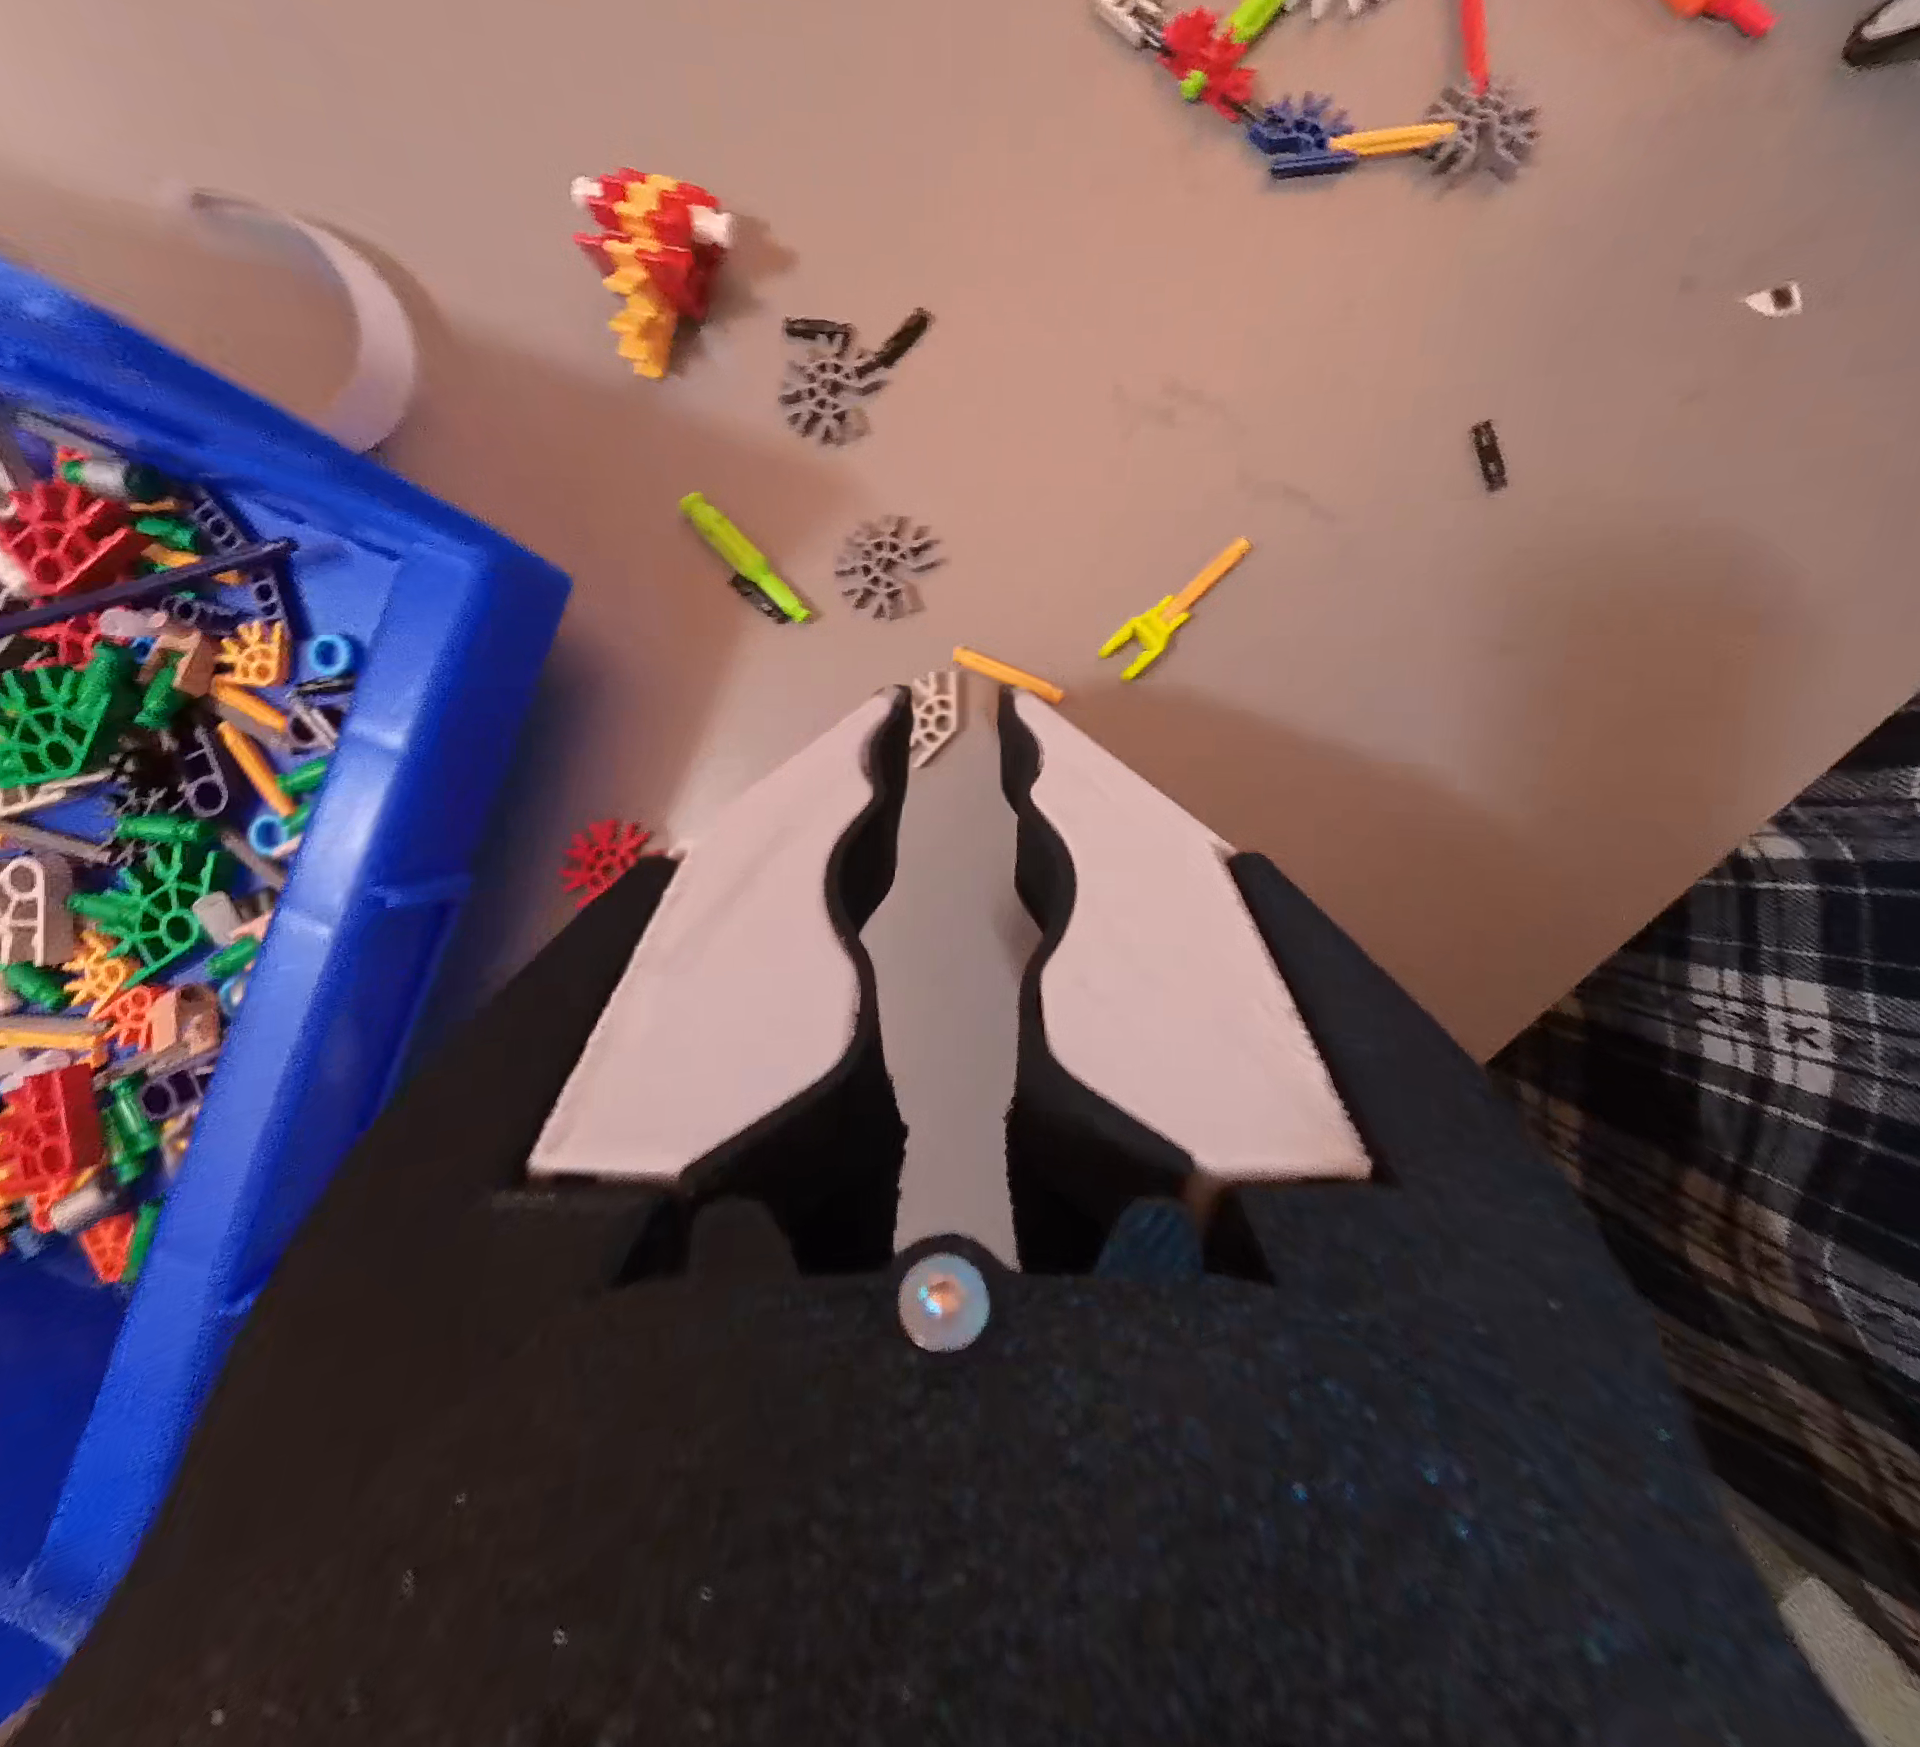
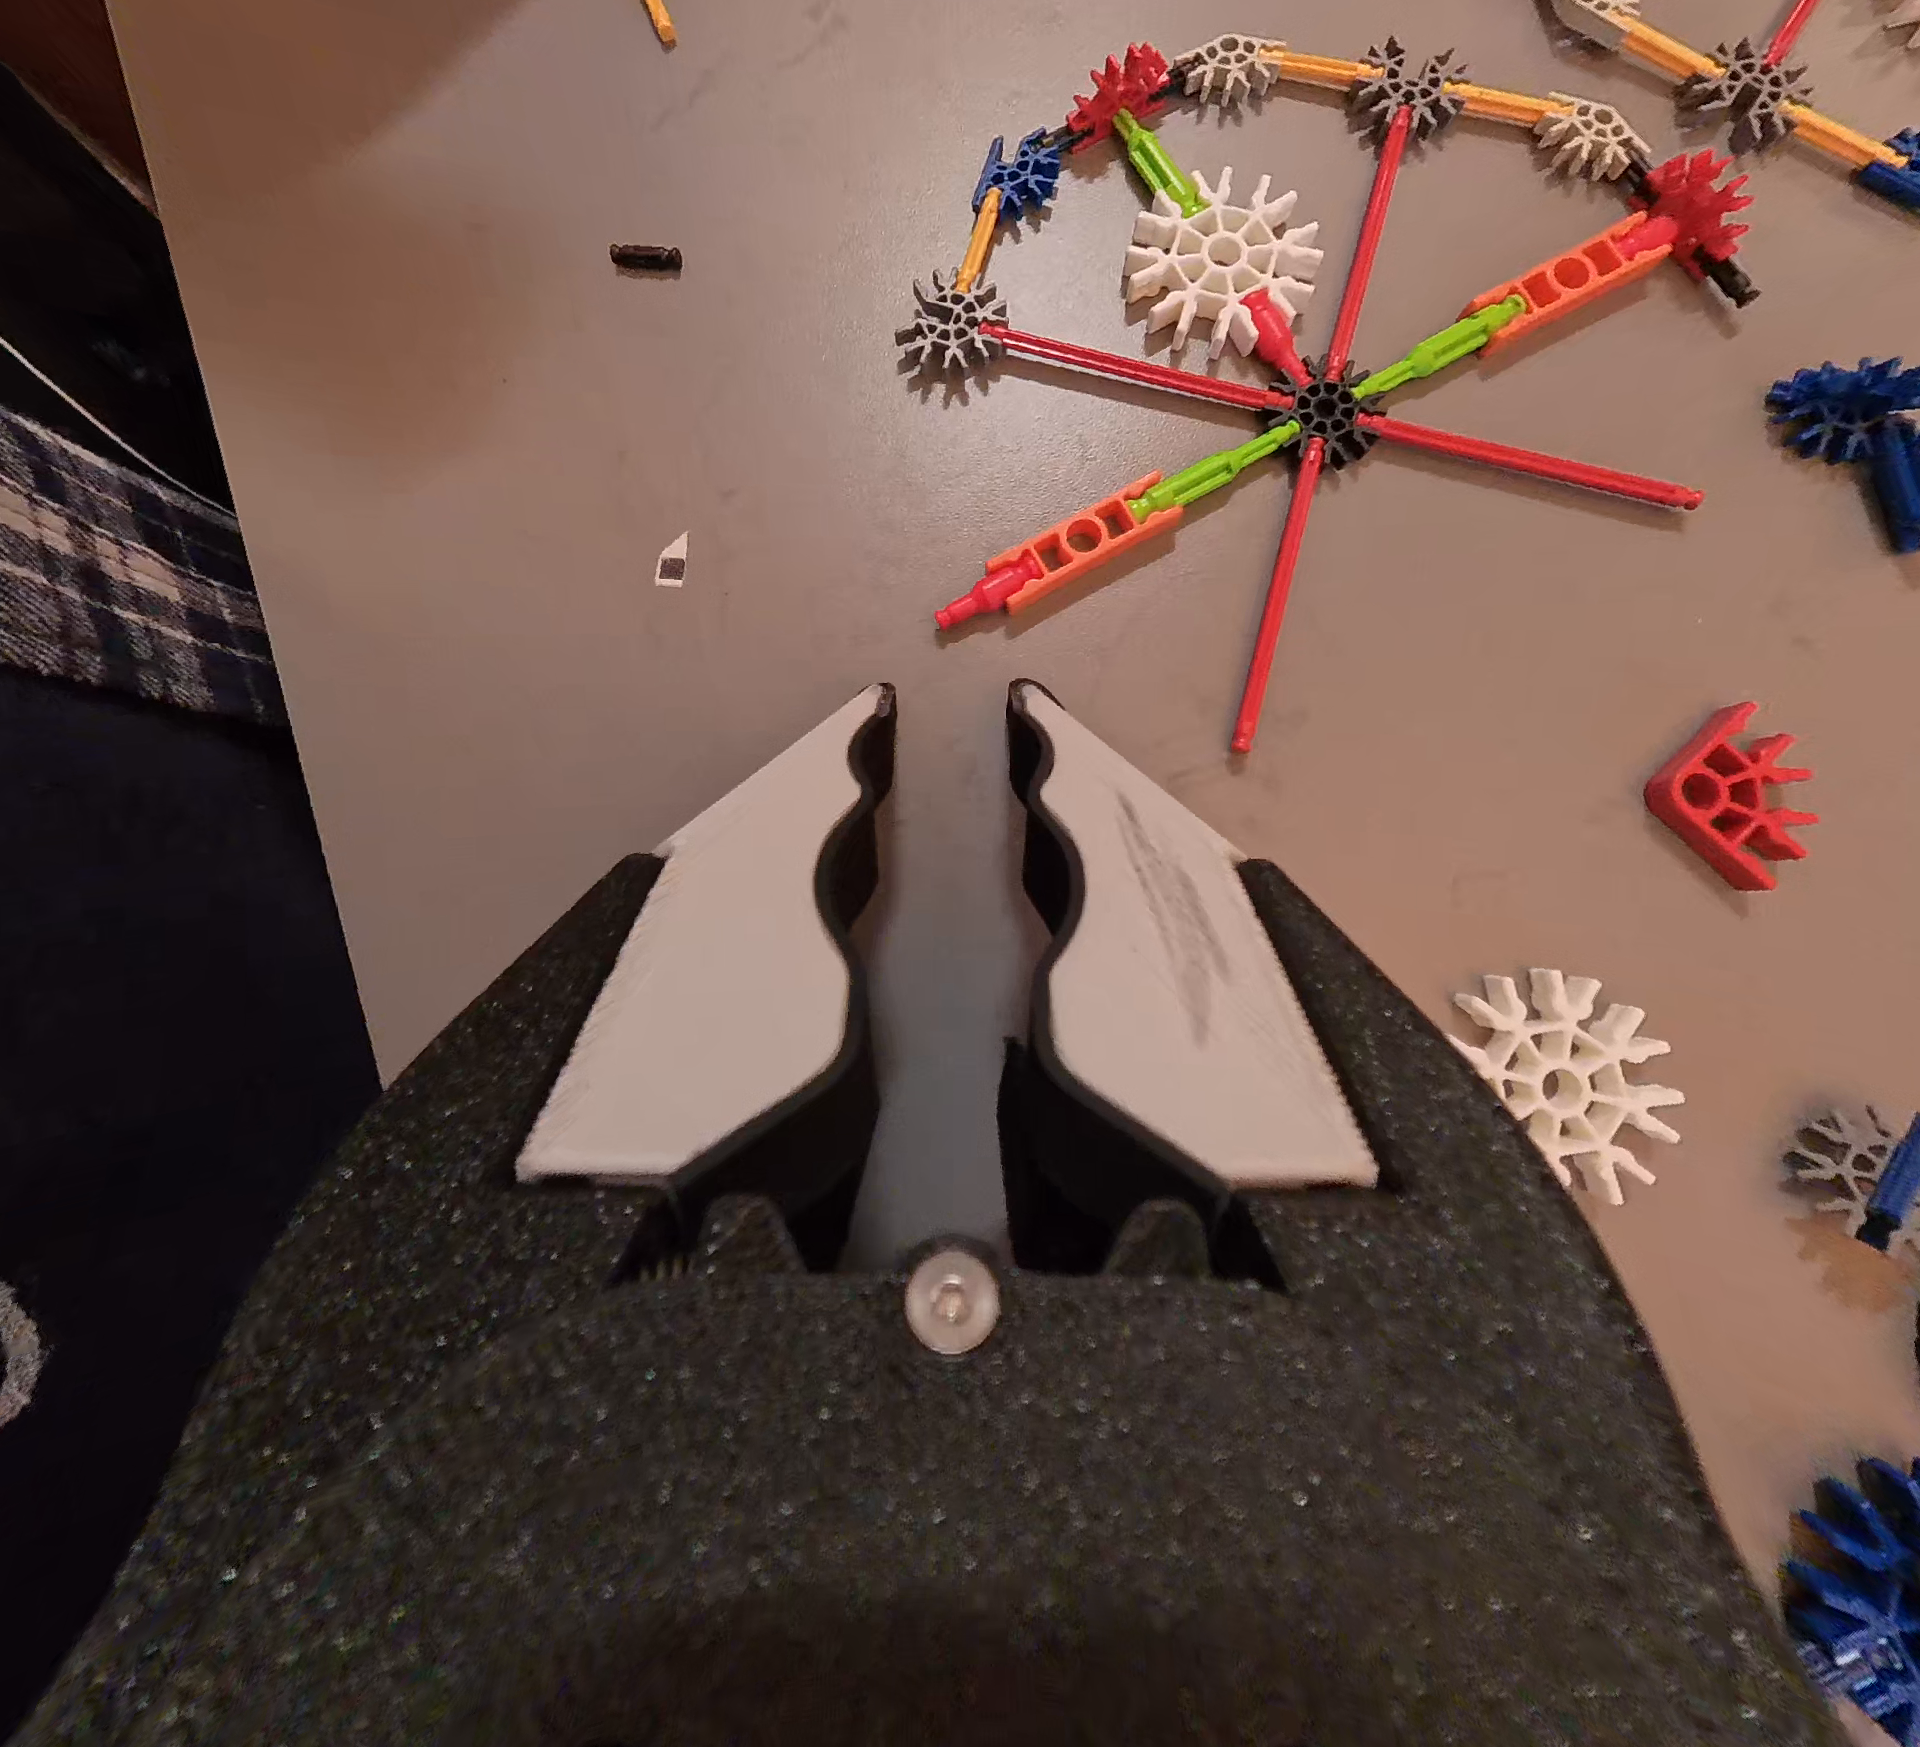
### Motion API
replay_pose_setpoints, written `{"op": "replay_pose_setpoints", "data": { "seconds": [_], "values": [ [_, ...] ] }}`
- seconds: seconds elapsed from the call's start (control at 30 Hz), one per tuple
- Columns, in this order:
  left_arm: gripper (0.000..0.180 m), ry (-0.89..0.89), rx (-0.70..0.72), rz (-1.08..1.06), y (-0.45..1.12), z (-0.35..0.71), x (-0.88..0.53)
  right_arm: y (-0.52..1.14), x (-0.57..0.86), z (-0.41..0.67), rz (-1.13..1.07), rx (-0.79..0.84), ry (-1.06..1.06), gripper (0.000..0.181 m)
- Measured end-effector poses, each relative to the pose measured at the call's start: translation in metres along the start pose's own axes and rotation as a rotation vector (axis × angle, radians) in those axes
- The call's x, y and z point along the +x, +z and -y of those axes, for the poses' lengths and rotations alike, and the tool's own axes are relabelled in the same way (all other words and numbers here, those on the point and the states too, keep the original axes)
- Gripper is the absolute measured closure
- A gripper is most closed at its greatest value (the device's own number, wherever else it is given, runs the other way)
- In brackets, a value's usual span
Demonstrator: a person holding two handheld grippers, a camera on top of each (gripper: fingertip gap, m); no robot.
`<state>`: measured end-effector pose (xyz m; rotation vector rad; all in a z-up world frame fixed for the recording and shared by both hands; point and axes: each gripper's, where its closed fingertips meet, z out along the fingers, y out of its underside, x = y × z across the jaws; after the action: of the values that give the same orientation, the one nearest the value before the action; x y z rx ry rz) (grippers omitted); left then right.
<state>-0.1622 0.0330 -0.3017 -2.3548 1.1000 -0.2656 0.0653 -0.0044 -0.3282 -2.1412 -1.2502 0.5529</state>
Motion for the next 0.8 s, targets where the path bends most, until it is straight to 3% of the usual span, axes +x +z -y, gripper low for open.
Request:
{"op": "replay_pose_setpoints", "data": {
  "seconds": [0.13,0.33,0.6,0.8],
  "values": [
    [0.171,-0.035,-0.046,-0.015,0.011,-0.006,0.009,0.000,0.001,0.000,-0.003,0.002,0.008,0.162],
    [0.170,-0.300,-0.044,-0.067,0.018,-0.009,0.024,0.000,0.001,0.001,-0.009,0.012,0.022,0.163],
    [0.173,-0.341,-0.037,0.034,0.027,-0.005,0.018,0.001,0.002,0.001,-0.009,0.021,0.026,0.165],
    [0.178,-0.250,-0.024,0.117,0.031,0.000,0.016,0.001,0.002,0.001,-0.011,0.023,0.022,0.165]
  ]
}}
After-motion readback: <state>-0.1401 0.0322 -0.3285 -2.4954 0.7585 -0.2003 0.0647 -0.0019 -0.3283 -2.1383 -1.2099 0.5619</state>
